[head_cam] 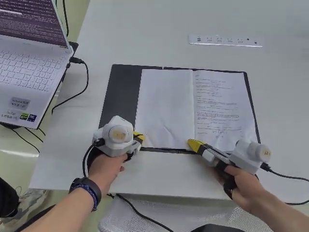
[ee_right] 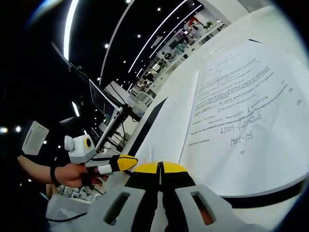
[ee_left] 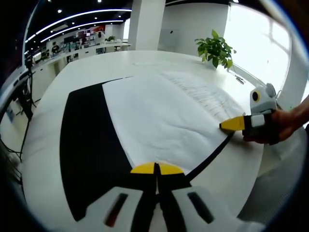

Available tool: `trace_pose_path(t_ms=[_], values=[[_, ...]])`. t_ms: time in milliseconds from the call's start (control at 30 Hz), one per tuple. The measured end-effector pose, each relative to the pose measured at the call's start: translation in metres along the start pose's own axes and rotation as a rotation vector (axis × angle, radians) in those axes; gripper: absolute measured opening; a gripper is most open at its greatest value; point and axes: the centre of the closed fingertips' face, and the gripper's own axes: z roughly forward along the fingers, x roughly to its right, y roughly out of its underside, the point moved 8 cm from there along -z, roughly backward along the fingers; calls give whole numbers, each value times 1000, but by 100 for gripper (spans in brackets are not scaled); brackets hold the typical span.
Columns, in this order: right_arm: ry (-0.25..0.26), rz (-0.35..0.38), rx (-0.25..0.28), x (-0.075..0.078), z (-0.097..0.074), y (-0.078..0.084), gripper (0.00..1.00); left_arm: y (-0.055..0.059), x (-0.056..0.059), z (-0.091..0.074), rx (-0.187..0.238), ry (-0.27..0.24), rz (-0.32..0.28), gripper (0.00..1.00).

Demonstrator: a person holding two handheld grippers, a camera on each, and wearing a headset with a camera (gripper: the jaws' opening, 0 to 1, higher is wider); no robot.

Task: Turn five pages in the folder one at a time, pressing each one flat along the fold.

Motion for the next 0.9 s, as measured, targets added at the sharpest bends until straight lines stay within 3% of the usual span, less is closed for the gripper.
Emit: trace_pose_path(t_ms=[200,400,467,500,667,900], values=[[7,16,-19,-1,1,-1,0,0,-1,0,-11,4,3,0],[-4,-35,-74,-7,-2,-4,3,-4,-2,0,-35,17,-58,0],[-12,-53,-88,-10,-4,-7,8,-5,1,1,-58,38,-70,3],[-15,-59,-95,-12,-6,-9,9,-7,4,0,-74,58,-104,7],[-12,-98,-87,-15,-21,-21,16,-19,9,-12,-64,67,-80,17],[30,-165,-58,-15,-46,-40,25,-35,8,-29,11,48,-87,27]])
